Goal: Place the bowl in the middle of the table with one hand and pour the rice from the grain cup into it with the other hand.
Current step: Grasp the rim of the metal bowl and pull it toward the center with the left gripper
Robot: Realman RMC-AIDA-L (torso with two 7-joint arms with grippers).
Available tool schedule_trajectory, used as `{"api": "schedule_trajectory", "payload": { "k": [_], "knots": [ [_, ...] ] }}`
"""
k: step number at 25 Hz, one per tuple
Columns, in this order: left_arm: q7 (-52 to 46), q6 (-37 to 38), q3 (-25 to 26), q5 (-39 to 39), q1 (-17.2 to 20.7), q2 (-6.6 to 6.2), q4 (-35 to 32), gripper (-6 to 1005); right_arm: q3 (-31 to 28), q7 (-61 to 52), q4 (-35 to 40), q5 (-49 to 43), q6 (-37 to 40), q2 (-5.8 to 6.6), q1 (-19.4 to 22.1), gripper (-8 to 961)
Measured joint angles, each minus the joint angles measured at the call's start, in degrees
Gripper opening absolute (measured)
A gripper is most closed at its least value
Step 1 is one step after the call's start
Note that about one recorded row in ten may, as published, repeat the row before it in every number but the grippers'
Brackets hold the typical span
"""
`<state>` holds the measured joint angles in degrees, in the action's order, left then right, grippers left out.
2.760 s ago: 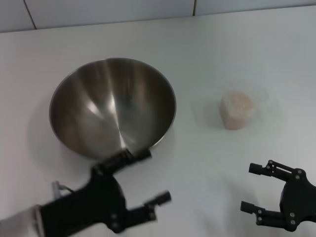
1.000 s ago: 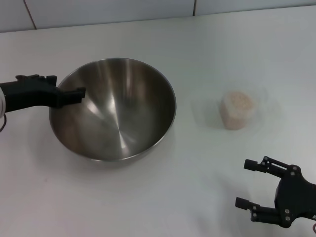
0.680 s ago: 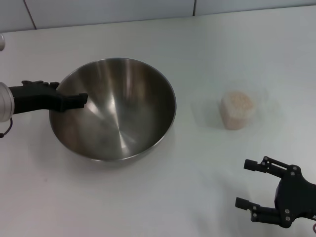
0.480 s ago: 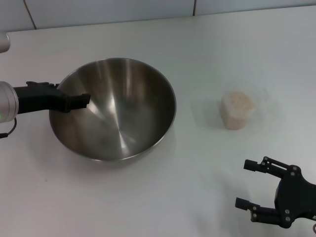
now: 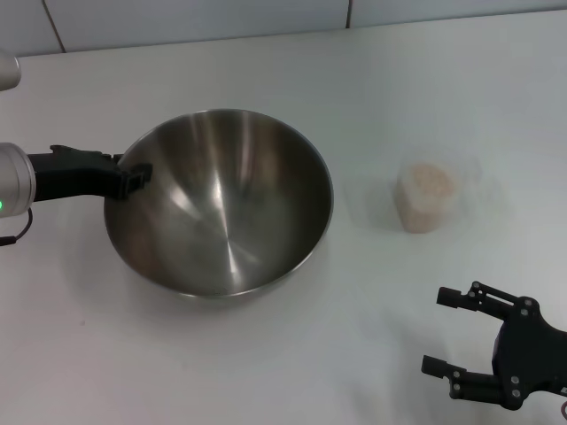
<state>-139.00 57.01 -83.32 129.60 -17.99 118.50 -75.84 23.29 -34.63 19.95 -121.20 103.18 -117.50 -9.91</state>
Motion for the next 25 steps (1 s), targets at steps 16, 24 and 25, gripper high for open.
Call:
{"api": "schedule_trajectory", "payload": {
  "k": [16,24,25],
  "knots": [
    [0.2,4.8,4.2,-0.5,-5.3,-0.1,4.8,51,0.4,0.0,0.0,0.0,-0.3,0.0,-0.4,810],
    [4.2,10.2,10.7,-6.4,-11.1,-0.21,7.9,43,0.5,-1.3,0.1,-0.1,-0.5,0.0,-0.7,811],
    [4.4,10.3,11.2,-6.7,-11.9,-0.19,8.5,43,0.5,-1.3,0.1,-0.1,-0.5,0.0,-0.7,811]
  ]
}}
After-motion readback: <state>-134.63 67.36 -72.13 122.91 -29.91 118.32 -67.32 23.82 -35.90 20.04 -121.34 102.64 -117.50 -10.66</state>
